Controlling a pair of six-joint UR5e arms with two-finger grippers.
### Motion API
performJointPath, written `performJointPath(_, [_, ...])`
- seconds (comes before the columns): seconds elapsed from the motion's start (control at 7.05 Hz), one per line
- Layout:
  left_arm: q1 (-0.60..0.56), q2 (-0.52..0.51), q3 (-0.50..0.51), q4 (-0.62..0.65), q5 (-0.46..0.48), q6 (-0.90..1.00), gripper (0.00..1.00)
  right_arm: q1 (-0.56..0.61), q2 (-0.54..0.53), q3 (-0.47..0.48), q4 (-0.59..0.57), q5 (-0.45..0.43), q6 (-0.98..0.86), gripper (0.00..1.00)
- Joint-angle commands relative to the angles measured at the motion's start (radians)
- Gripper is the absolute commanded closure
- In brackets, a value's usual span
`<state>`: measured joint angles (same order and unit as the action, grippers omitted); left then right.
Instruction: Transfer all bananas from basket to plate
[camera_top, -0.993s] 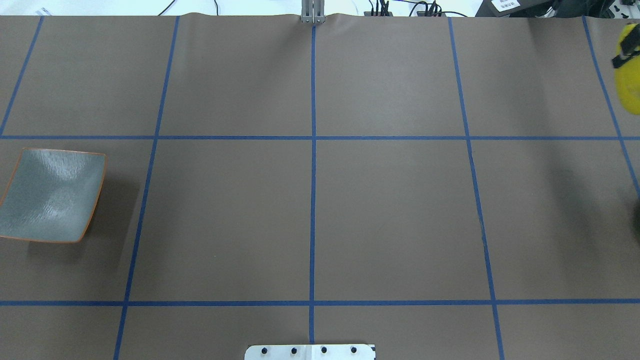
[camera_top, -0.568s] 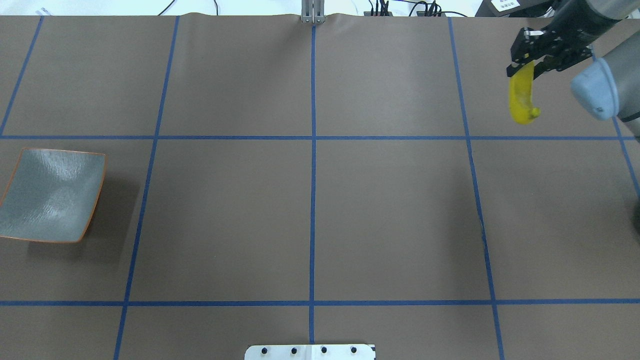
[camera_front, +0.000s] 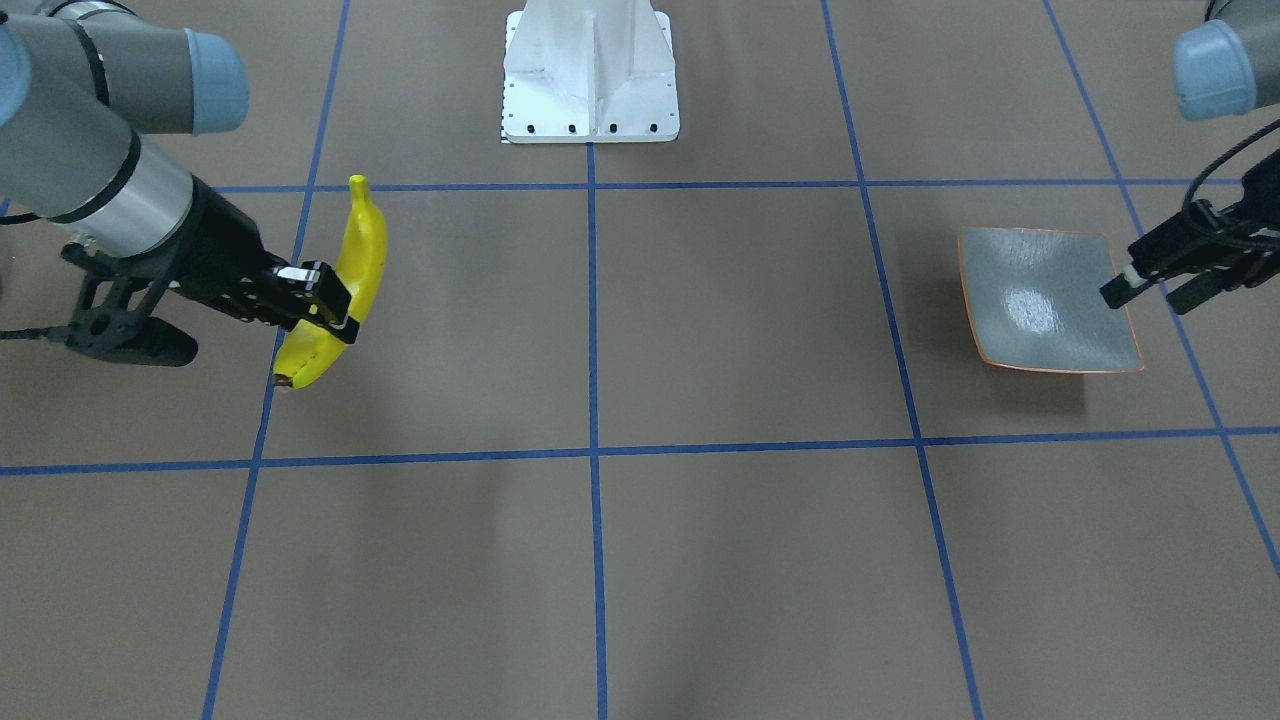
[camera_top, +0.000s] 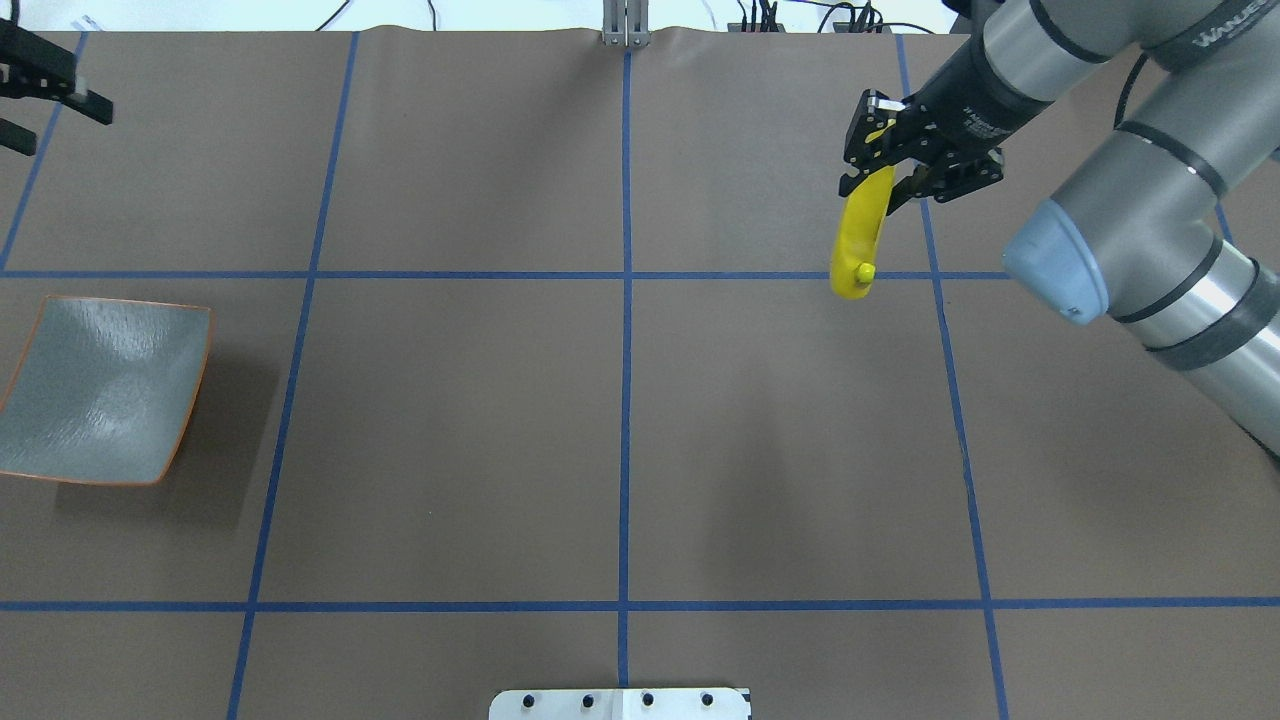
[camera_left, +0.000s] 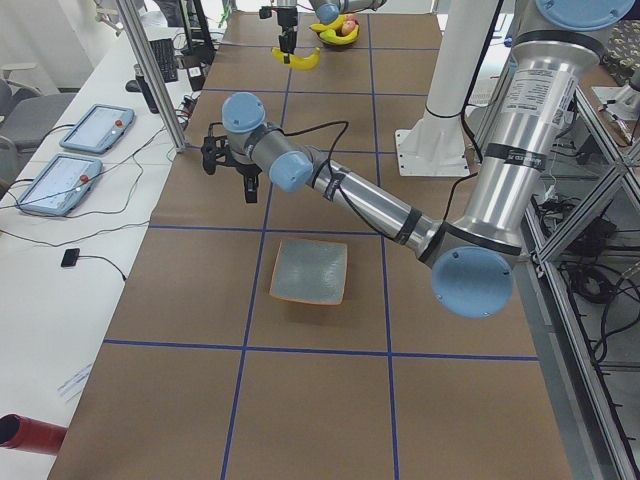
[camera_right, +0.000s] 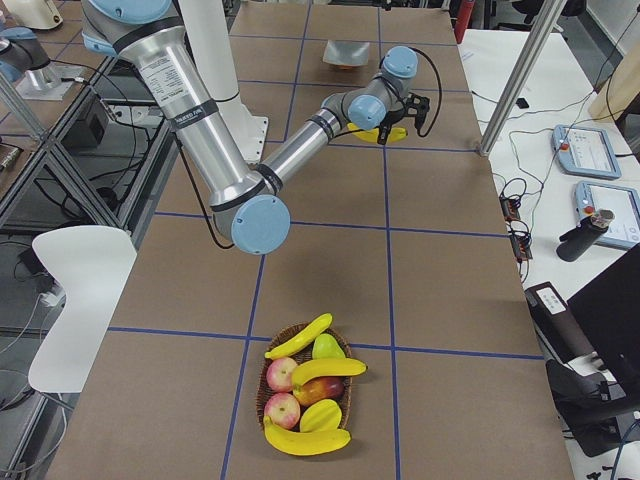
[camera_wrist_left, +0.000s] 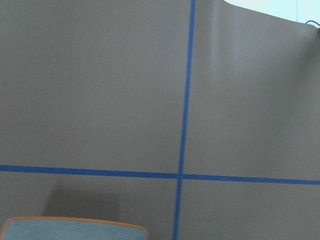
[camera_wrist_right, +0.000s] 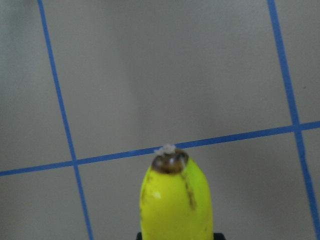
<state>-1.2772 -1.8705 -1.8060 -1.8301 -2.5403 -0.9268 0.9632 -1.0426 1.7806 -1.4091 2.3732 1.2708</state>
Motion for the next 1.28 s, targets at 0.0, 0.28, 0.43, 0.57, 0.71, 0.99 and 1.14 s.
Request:
performJointPath(0.0, [0.125,-0.090,0.008,-0.156,-0.003,-0.327,0.00,-0.102,0.006,0.032,0.107,-0.060,0.162,1.00])
performJointPath(0.28, [0.205,-0.175,-0.007,-0.225,0.006,-0.585,0.00,-0.136,0.019,0.068,0.108,-0.065,0.214,1.00])
performJointPath(0.43, [0.296,-0.200,-0.015,-0.315,0.114,-0.722,0.00,-0.176,0.029,0.094,0.108,-0.115,0.240,1.00])
performJointPath(0.57, [0.397,-0.217,-0.015,-0.374,0.240,-0.815,0.00,-0.211,0.030,0.117,0.108,-0.159,0.242,1.00])
performJointPath(0.71, [0.445,-0.222,-0.025,-0.389,0.259,-0.840,0.00,-0.218,0.032,0.117,0.108,-0.160,0.242,1.00])
performJointPath(0.99, [0.537,-0.280,-0.038,-0.390,0.258,-0.927,0.00,-0.218,0.032,0.115,0.110,-0.160,0.239,1.00])
performJointPath(1.14, [0.570,-0.309,-0.036,-0.388,0.258,-0.948,0.00,-0.218,0.032,0.115,0.116,-0.160,0.237,1.00])
